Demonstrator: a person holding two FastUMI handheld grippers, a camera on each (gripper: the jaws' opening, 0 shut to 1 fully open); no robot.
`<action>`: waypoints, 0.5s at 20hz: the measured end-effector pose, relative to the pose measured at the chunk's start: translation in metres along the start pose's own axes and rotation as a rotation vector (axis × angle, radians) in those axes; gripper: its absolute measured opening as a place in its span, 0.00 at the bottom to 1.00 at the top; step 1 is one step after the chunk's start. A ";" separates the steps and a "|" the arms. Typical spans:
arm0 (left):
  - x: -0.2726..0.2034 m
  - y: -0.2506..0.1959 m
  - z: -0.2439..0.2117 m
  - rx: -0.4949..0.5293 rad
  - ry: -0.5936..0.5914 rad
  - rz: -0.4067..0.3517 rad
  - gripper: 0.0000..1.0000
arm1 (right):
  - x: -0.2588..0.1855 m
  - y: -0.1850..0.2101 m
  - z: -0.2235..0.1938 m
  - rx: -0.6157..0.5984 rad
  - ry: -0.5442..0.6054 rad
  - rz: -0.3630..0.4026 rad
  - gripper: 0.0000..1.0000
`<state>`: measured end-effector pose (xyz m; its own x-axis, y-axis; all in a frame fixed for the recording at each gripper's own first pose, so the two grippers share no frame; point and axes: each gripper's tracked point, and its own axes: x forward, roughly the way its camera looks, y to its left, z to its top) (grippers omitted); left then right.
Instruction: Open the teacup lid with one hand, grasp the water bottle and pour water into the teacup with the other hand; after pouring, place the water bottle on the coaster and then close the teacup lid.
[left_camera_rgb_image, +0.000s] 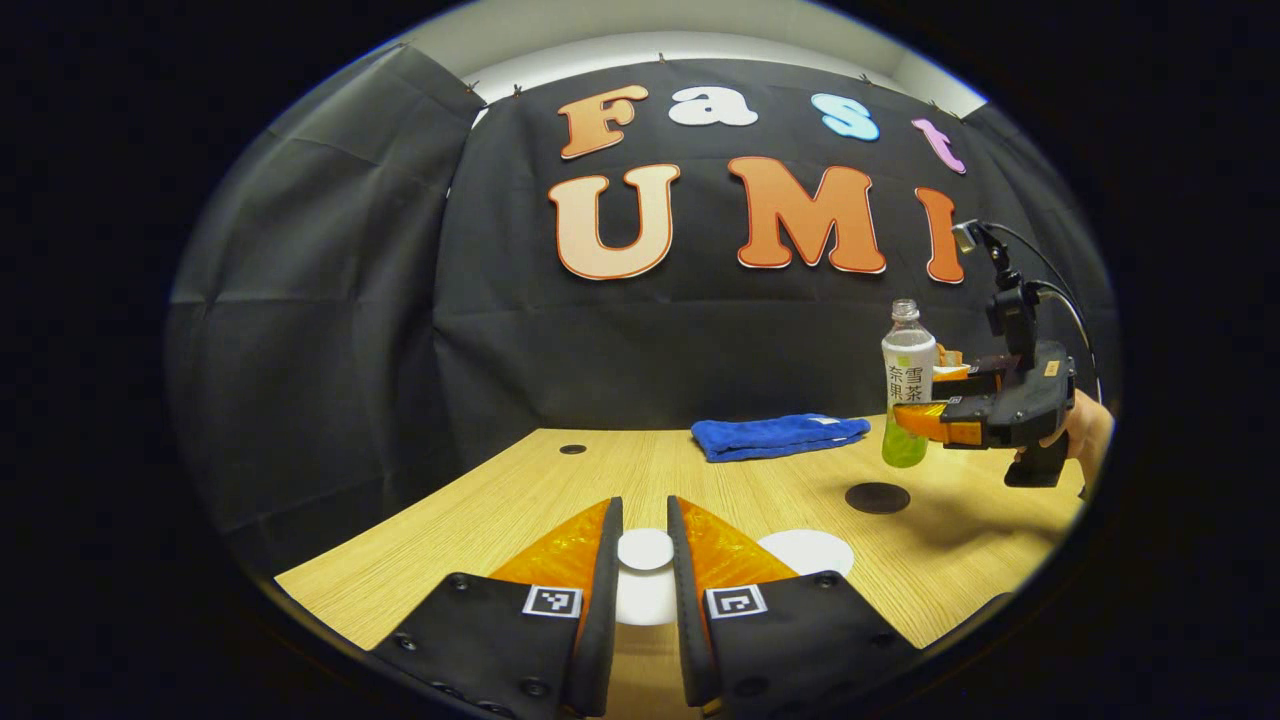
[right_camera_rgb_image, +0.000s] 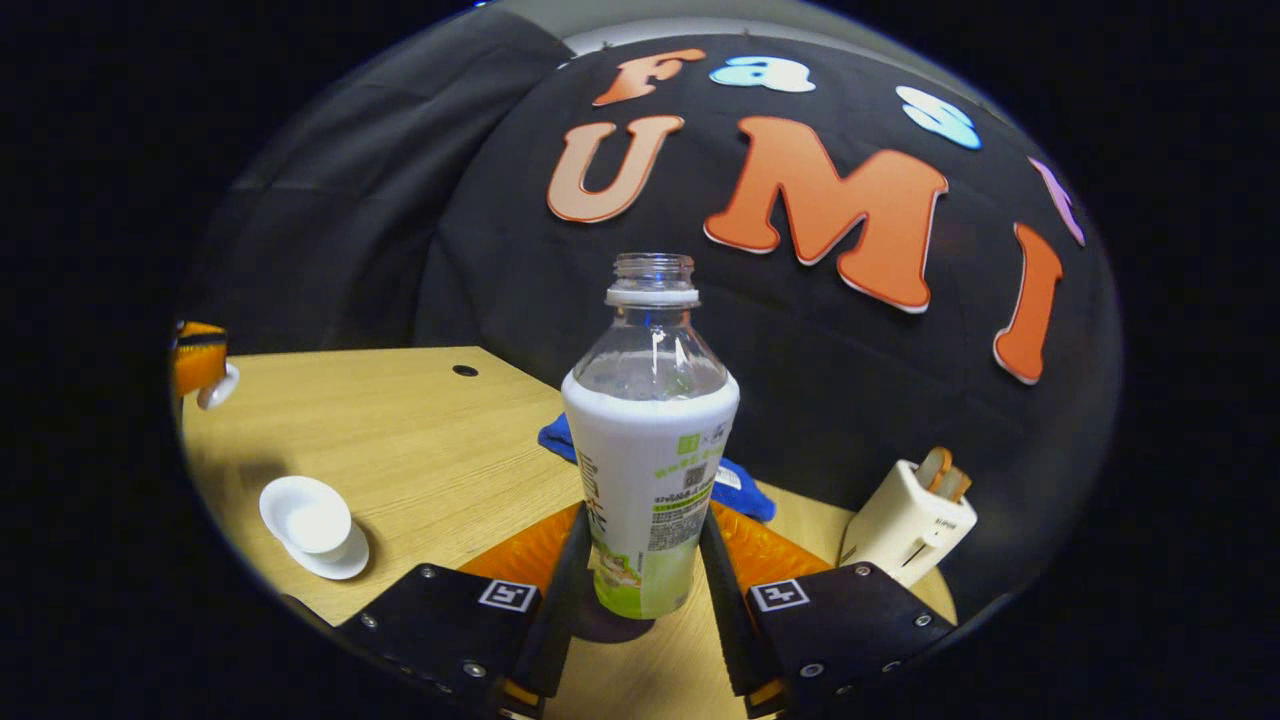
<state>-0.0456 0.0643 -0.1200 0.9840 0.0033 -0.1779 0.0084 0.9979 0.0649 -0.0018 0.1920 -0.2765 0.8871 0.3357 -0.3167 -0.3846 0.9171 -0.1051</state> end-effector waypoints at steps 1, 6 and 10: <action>0.000 0.000 -0.001 0.004 0.003 0.001 0.31 | 0.002 0.003 -0.002 0.043 0.014 0.008 0.63; 0.000 -0.009 0.000 0.015 0.006 -0.004 0.31 | -0.001 0.011 -0.010 0.195 0.071 0.045 0.63; 0.002 -0.017 -0.002 0.016 0.017 -0.015 0.31 | 0.001 0.014 -0.012 0.211 0.094 0.063 0.63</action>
<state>-0.0438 0.0479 -0.1231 0.9807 -0.0109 -0.1953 0.0267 0.9966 0.0781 -0.0093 0.2025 -0.2894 0.8316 0.3813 -0.4038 -0.3677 0.9229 0.1141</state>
